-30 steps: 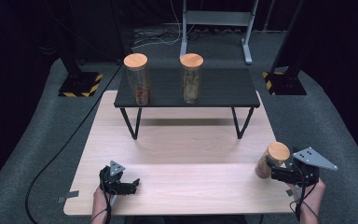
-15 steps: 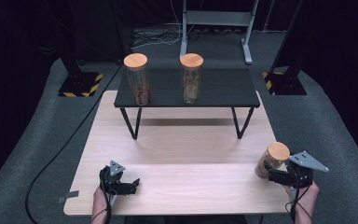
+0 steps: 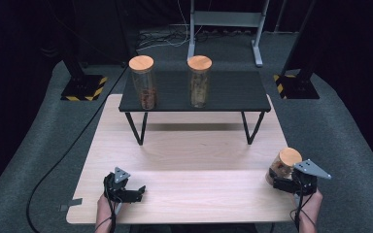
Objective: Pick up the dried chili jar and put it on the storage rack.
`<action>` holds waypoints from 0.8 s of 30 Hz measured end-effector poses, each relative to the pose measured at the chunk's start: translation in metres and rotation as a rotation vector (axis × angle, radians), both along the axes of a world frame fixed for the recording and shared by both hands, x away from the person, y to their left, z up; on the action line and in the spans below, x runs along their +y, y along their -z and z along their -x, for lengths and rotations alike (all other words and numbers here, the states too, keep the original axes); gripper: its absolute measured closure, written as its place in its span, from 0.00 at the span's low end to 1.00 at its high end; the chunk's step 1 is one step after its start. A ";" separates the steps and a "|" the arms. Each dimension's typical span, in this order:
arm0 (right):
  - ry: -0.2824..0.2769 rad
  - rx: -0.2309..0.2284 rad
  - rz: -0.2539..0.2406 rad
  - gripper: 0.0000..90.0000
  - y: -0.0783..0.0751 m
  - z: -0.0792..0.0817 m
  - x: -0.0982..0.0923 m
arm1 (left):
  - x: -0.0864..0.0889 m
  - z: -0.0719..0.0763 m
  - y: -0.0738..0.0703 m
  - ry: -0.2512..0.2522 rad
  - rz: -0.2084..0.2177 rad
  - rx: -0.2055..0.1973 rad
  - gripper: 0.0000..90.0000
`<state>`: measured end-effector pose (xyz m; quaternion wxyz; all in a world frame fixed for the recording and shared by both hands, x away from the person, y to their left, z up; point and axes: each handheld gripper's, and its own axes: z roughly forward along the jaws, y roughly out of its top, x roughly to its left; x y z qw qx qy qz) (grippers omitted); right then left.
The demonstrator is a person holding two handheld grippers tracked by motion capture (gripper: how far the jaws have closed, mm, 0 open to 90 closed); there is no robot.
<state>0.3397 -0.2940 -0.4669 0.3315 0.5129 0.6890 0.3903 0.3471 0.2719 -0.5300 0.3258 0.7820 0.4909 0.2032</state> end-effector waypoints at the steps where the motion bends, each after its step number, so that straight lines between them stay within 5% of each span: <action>1: 0.000 -0.001 0.000 0.00 0.001 -0.001 0.000 | 0.000 0.000 0.000 0.000 0.000 0.000 0.00; 24: 0.019 -0.030 -0.007 0.00 0.013 -0.010 0.002 | 0.000 0.000 0.000 0.000 0.000 0.000 0.00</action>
